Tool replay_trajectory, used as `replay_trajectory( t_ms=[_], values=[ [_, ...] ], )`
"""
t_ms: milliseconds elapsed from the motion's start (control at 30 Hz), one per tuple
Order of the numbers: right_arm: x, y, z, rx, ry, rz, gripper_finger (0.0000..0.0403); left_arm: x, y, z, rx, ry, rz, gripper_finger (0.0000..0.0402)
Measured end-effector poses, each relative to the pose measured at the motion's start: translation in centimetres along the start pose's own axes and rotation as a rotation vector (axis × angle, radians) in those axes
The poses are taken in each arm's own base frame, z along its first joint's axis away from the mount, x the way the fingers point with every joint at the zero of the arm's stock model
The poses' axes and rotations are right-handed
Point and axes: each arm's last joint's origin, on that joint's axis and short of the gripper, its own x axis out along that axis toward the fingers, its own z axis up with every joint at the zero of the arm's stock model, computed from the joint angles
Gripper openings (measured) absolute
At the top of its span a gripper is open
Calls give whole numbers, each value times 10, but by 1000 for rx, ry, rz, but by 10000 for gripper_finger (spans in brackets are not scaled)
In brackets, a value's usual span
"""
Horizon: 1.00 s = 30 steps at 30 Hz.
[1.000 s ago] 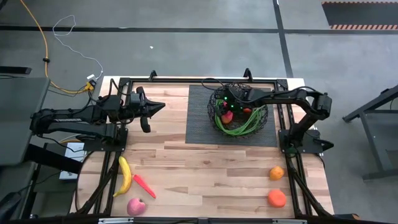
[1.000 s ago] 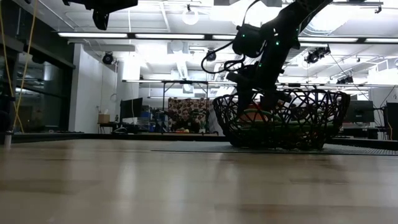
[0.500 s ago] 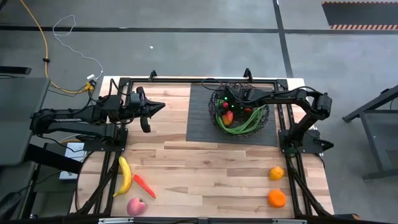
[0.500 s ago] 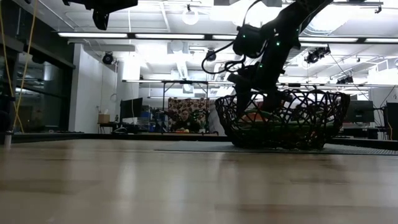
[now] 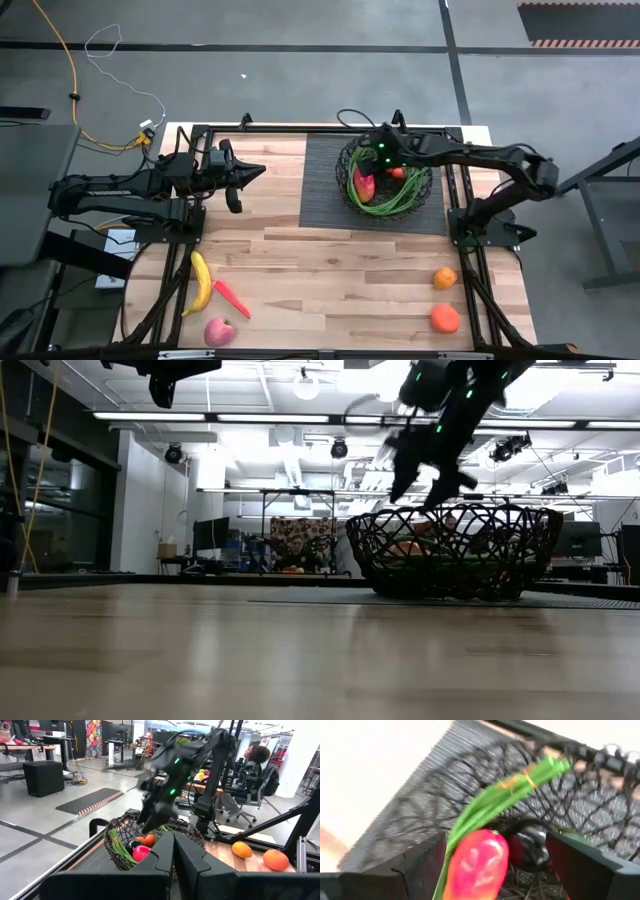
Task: Build produce basket
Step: Put the lemon into the wire basket
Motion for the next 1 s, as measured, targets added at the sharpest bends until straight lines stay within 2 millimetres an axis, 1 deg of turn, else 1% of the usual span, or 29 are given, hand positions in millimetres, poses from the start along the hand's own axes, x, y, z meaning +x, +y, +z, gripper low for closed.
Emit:
replay_trajectory(
  t_ms=[100,200,300,367,400,467,567,700,833,1000],
  values=[
    [-30,4,-6,-86,-48,70,332,0,0,0,0,-1,0,0],
    [-53,5,-24,-144,-84,146,332,0,0,0,0,0,-1,0],
    [-69,0,-51,-149,-116,234,332,0,0,0,-1,0,-2,0],
    [-77,-3,-66,-119,-163,342,332,0,0,0,-2,1,-10,0],
    [-80,-4,-72,-102,-201,410,332,0,0,0,-3,2,-17,0],
    [-89,-2,-77,-69,-314,556,332,0,-1,0,-7,4,-33,0],
    [-100,1,-77,-89,-501,702,332,0,-1,0,-27,5,-39,0],
    [-111,7,-70,-275,-659,707,332,0,-1,0,-27,4,-39,0],
    [-121,13,-59,-397,-714,694,332,0,-2,0,-27,6,-69,0],
    [-129,19,-51,-456,-738,707,332,0,-5,4,-33,-31,-146,0]
  ],
)
